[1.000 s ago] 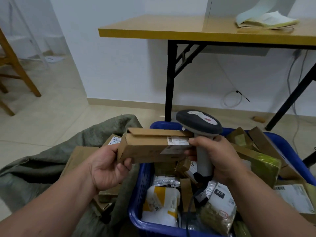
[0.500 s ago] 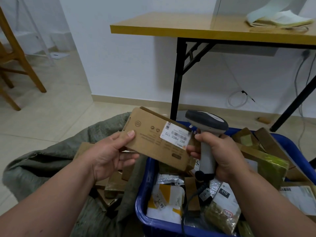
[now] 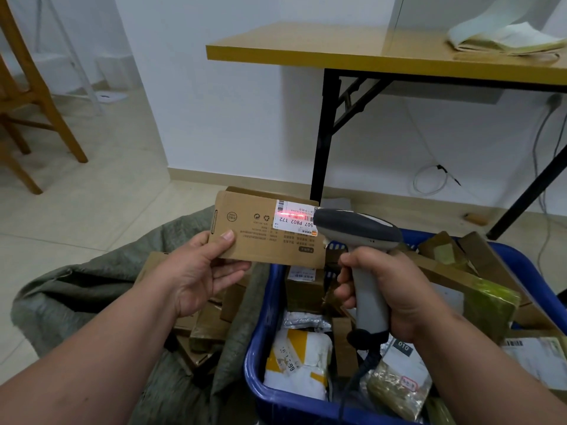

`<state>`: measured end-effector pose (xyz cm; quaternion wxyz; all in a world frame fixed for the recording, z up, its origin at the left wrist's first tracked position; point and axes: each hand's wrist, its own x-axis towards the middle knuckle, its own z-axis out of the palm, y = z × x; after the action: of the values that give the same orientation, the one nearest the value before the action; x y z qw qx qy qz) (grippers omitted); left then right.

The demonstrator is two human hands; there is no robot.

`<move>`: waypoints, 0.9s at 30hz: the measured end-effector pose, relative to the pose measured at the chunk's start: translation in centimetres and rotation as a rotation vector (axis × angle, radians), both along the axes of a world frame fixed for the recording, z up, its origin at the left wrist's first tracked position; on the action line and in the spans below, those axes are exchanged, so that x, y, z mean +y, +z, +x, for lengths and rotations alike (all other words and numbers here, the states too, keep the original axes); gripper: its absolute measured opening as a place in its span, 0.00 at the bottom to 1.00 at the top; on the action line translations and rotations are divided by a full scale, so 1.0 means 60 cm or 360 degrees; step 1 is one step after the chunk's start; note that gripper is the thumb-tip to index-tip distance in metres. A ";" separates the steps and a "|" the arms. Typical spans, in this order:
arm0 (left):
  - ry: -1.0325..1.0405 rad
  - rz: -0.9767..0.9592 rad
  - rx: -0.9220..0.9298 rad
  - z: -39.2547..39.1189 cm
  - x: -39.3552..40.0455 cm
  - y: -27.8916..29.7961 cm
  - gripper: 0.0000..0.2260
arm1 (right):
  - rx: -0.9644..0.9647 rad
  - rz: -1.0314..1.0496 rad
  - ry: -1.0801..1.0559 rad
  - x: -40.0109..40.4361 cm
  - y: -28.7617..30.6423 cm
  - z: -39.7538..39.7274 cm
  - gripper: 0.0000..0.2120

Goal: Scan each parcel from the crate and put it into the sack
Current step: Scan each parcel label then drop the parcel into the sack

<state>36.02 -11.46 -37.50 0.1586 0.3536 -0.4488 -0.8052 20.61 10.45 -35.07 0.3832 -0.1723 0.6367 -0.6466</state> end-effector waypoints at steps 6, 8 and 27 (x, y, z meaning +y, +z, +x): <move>0.0019 0.0002 0.0011 -0.001 -0.003 -0.003 0.17 | -0.0038 0.0018 -0.0021 -0.002 0.002 -0.001 0.05; 0.0022 0.0001 0.0011 0.000 -0.004 -0.003 0.18 | -0.0049 0.0023 -0.0022 -0.001 0.002 -0.002 0.05; 0.0802 -0.0603 -0.0560 0.115 -0.120 -0.034 0.09 | 0.0091 0.0229 0.0053 -0.057 -0.021 0.021 0.06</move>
<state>42.93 -18.64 -39.56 0.3352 0.5506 -0.5092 -0.5702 21.88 7.05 -36.32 0.3870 -0.1734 0.6892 -0.5874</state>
